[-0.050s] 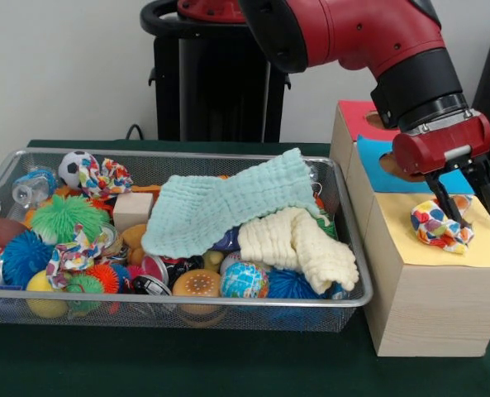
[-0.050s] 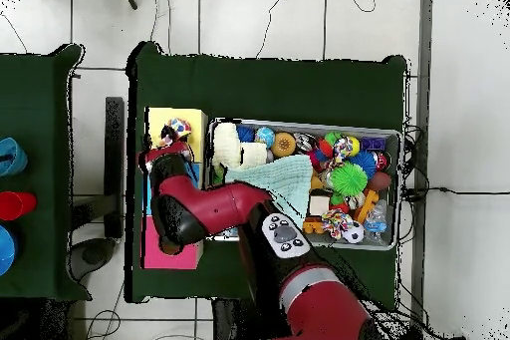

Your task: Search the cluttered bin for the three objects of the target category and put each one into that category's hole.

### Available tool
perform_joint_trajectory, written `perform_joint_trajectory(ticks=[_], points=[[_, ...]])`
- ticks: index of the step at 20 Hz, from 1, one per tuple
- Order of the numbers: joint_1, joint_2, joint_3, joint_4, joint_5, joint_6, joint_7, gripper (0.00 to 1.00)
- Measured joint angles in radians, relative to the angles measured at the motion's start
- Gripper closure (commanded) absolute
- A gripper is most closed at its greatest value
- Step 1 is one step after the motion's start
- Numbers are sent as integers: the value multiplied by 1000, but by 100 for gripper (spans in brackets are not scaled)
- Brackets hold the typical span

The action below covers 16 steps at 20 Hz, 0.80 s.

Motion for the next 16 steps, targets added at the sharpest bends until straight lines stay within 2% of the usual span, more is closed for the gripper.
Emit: perform_joint_trajectory(ticks=[16], points=[[-9, 46, 0, 1, 0, -62, 0, 0]])
